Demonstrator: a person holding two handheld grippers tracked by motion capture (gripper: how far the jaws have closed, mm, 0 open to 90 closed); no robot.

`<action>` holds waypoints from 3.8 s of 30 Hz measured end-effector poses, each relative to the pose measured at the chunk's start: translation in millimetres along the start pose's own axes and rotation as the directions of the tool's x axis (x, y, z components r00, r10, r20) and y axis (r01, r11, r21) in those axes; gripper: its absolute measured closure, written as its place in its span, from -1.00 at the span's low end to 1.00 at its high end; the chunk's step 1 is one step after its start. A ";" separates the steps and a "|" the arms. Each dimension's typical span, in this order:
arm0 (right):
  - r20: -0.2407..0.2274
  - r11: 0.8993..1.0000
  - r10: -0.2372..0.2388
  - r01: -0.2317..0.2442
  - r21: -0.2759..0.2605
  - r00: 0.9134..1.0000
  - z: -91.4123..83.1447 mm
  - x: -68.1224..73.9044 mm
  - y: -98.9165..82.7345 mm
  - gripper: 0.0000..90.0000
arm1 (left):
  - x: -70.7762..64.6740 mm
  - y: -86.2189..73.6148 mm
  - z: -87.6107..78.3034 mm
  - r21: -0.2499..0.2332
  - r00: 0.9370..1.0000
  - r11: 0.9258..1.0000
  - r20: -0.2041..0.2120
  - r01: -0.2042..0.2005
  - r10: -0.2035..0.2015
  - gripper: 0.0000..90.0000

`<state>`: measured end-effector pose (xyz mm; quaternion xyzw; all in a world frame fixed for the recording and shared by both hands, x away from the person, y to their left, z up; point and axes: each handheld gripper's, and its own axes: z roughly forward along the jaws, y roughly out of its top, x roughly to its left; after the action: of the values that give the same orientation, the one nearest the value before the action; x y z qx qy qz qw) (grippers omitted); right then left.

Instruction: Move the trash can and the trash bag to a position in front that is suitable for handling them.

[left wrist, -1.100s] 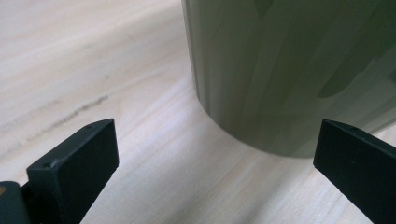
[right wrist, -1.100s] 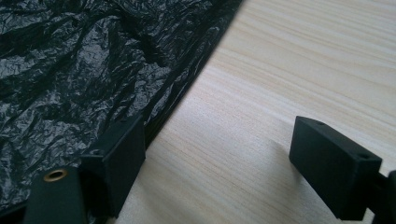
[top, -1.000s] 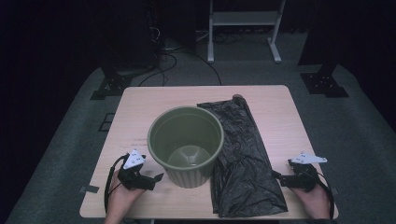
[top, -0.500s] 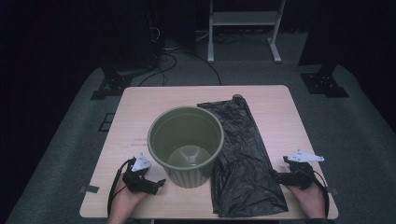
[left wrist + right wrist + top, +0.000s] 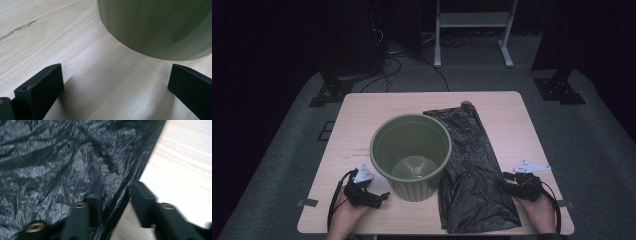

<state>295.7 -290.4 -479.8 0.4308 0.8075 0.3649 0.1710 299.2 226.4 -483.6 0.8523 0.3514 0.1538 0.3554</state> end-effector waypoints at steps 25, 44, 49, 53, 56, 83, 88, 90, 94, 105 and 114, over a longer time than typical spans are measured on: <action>0.151 0.999 0.025 -0.031 0.035 0.988 -28.0 -41.3 -9.4 0.58 | 0.2 0.1 0.1 0.000 1.000 1.000 0.001 -0.001 0.001 -1.00; 0.144 0.996 0.092 -0.092 -0.009 0.985 10.1 -41.1 23.1 -0.27 | 0.2 0.2 0.1 0.000 1.000 1.000 0.001 -0.001 0.001 -1.00; 0.143 0.993 0.110 -0.114 0.021 0.984 17.7 -47.6 21.1 -0.14 | 0.2 0.2 0.1 0.000 1.000 1.000 0.001 -0.001 0.001 -1.00; 0.132 0.994 0.099 -0.103 0.024 0.986 18.6 -44.9 22.0 -0.11 | 0.3 0.2 0.1 0.000 1.000 1.000 0.001 -0.001 0.001 -1.00; 0.131 0.995 0.095 -0.098 0.023 0.987 20.2 -44.9 22.7 -0.01 | 0.4 0.4 0.2 0.001 1.000 1.000 0.002 0.000 0.000 -1.00; -0.004 0.993 0.110 -0.109 0.053 0.994 38.4 -21.7 49.6 0.28 | 0.6 0.6 0.4 0.001 1.000 1.000 0.000 0.000 0.000 -1.00; 0.058 0.992 0.119 -0.121 0.036 0.991 49.6 -7.0 57.5 -0.30 | 0.8 0.6 0.4 0.002 1.000 1.000 0.002 -0.001 0.001 -1.00; 0.092 0.991 0.120 -0.125 0.047 0.988 55.9 -1.5 59.2 -0.42 | 0.8 0.6 0.4 0.002 1.000 1.000 0.002 -0.002 0.001 -1.00; 0.117 0.989 0.140 -0.145 0.038 0.983 63.8 2.8 60.9 -0.54 | 0.8 0.6 0.4 0.002 1.000 1.000 0.002 -0.001 0.001 -1.00; 0.131 0.996 0.084 -0.089 0.031 0.988 72.0 19.3 65.4 -0.30 | 0.7 0.5 0.4 0.002 1.000 1.000 0.002 -0.001 0.001 -1.00; 0.022 1.000 -0.015 0.015 0.021 1.000 69.5 28.2 65.6 0.94 | 0.7 0.5 0.5 0.001 1.000 1.000 0.002 -0.001 0.001 -1.00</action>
<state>358.2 -212.7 -477.4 0.4305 0.8124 0.3505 0.1783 300.2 226.4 -483.6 0.8528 0.3506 0.1533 0.3554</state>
